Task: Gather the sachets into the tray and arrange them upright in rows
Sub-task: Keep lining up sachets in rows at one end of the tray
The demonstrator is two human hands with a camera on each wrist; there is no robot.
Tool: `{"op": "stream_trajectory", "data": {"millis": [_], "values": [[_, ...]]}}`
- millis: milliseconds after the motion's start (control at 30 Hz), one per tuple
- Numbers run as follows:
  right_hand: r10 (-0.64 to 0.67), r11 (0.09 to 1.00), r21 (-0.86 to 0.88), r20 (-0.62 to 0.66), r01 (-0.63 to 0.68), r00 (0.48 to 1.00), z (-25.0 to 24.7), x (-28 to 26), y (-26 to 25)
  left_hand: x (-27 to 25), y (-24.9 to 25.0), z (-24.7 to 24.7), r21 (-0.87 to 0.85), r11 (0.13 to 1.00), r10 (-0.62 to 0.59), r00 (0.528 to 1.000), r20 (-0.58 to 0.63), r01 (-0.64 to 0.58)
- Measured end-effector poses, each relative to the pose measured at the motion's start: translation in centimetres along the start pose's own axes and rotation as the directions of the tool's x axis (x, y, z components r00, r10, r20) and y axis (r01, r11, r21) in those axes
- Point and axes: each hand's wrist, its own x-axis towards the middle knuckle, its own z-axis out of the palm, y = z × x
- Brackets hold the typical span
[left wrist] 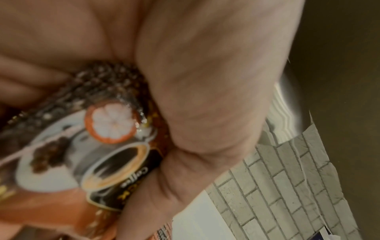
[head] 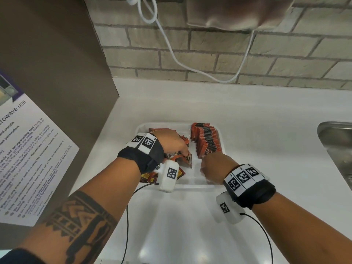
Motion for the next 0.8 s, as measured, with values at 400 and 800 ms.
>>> {"op": "stream_trajectory", "data": {"millis": [400,800], "values": [[0.051,0.993,-0.111,-0.003,-0.051,0.999,-0.25,-0.65,-0.09,-0.35,0.13,0.00,0.003,1.000,0.025,1.000,0.014,-0.025],[0.036,0.994,-0.103,-0.006,-0.036,0.999,-0.40,-0.87,-0.18,0.02,-0.14,0.02,-0.024,0.999,0.020,1.000,0.007,-0.020]]}}
